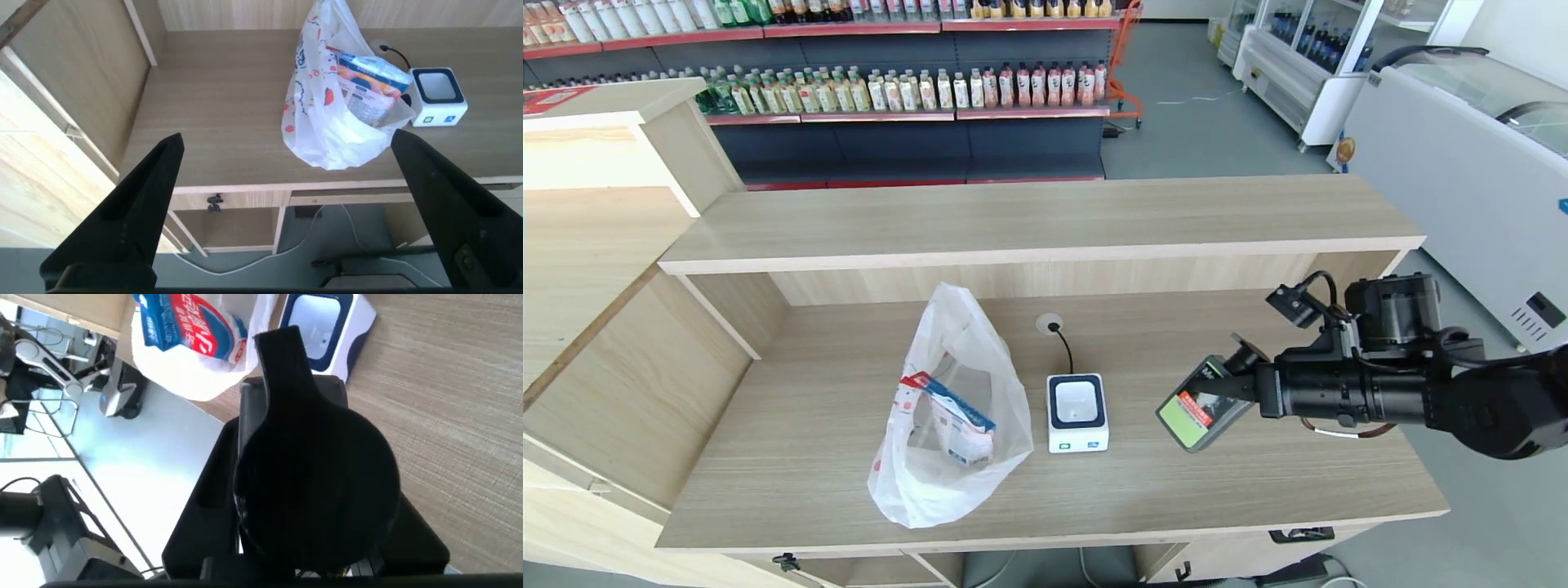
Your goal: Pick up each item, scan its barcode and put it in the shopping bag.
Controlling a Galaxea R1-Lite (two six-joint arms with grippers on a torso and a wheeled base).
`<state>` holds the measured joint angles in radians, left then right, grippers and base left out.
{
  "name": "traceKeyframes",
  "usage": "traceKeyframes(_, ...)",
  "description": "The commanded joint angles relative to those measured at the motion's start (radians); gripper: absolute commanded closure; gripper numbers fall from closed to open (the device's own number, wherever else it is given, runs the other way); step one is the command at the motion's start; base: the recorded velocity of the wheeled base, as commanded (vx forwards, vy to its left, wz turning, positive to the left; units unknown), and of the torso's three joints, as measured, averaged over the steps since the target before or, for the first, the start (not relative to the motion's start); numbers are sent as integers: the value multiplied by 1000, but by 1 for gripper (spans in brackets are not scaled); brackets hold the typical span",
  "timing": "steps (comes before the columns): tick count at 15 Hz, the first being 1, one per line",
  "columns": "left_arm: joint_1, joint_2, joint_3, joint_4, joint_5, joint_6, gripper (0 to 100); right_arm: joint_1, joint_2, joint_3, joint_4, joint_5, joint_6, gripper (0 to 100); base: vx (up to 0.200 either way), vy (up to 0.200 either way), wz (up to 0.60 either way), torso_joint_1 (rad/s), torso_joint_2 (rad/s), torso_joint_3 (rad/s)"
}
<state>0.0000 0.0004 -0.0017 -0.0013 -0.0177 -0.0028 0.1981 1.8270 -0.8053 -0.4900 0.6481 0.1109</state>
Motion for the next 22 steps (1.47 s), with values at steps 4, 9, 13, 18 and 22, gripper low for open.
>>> traceKeyframes(4, 0, 0, 0, 0, 1, -2, 0, 41, 147, -11, -108, -30, 0, 100, 0, 0, 0, 0, 0, 0)
traceKeyframes(9, 0, 0, 0, 0, 1, -2, 0, 43, 195, -83, -107, -30, 7, 100, 160, 0, 0, 3, 4, 3)
traceKeyframes(13, 0, 0, 0, 0, 1, -2, 0, 61, 212, -92, -105, -30, 7, 100, 0, 0, 0, 0, 0, 0)
traceKeyframes(18, 0, 0, 0, 0, 1, -2, 0, 110, 233, -97, -108, -30, 7, 100, 0, 0, 0, 0, 0, 0)
traceKeyframes(22, 0, 0, 0, 0, 1, -2, 0, 136, 278, -97, -116, -33, 0, 100, 0, 0, 0, 0, 0, 0)
